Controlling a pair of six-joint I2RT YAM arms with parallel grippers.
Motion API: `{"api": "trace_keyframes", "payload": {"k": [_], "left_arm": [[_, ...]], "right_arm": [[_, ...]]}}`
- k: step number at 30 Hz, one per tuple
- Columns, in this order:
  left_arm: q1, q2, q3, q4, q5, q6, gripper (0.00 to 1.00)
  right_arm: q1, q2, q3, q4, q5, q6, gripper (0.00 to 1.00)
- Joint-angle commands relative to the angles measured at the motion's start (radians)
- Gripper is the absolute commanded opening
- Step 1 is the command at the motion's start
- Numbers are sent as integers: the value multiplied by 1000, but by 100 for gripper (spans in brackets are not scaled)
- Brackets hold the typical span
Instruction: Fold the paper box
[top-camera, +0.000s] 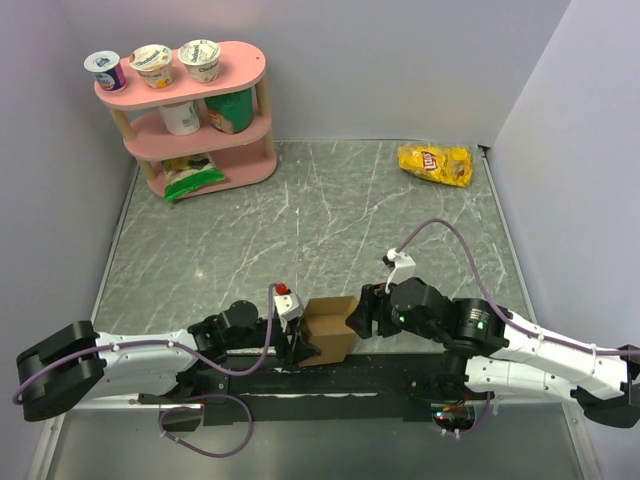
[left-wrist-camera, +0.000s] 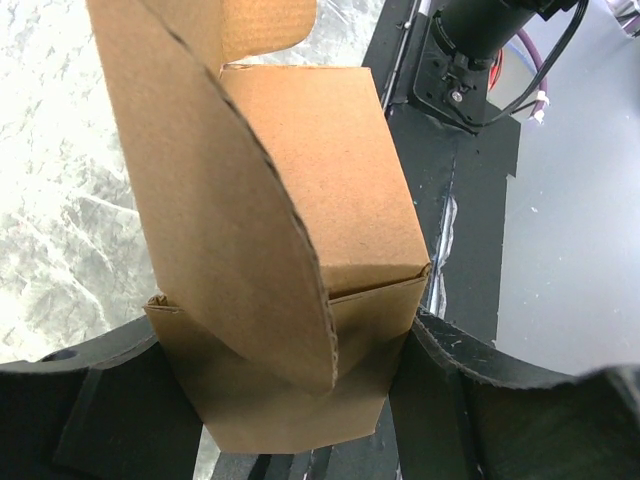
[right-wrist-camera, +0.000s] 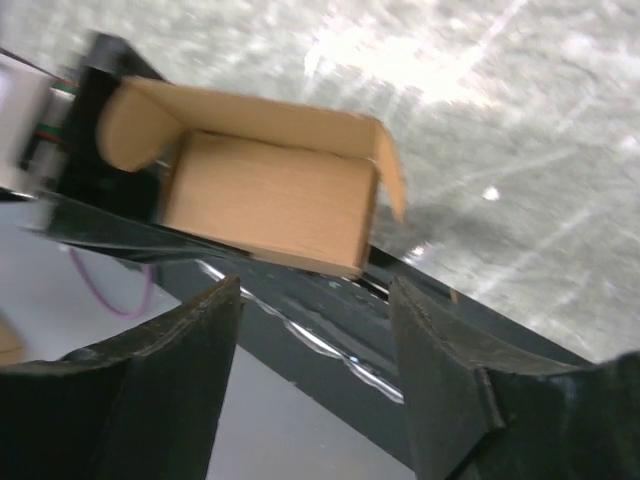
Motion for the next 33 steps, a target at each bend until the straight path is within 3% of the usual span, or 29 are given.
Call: {"api": "trace_keyframes", "payload": {"k": [1, 9, 24, 33], "left_arm": [[1, 24, 46, 24, -34, 26, 34], [-7, 54, 78, -11, -95, 54, 33], [-72, 96, 120, -60, -235, 104, 33], [-76, 73, 105, -40, -210, 112, 33]], "right_arm": [[7, 37, 60, 191, -9, 33, 79], [-19, 138, -38, 541, -96, 124, 68], [-60, 304, -49, 615, -156, 173, 64], [-74, 333, -67, 572, -158, 156, 36]]}}
